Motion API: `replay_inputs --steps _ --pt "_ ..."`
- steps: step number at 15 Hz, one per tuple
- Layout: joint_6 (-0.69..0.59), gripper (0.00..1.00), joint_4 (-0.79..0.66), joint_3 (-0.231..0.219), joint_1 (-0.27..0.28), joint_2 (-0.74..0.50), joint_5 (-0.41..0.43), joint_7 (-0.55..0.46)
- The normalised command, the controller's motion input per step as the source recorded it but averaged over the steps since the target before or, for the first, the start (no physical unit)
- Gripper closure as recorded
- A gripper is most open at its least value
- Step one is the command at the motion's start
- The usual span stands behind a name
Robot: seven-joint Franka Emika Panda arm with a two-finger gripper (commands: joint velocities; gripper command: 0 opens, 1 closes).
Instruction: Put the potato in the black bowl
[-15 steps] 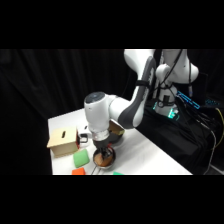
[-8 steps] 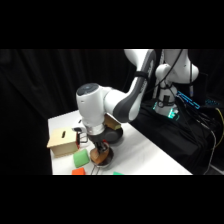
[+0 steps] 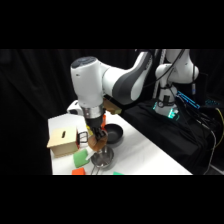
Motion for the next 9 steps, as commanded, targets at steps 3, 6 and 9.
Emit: replay_inputs --steps 3,6,9 --pt "0.01 0.93 -0.50 -0.032 -0.086 -0.52 -0.124 0.09" --pt "0.05 0.93 -0.50 -0.024 -0.106 -0.51 -0.125 0.07" --pt "0.09 0.93 -0.40 -0.016 -0.118 -0.39 -0.106 0.03"
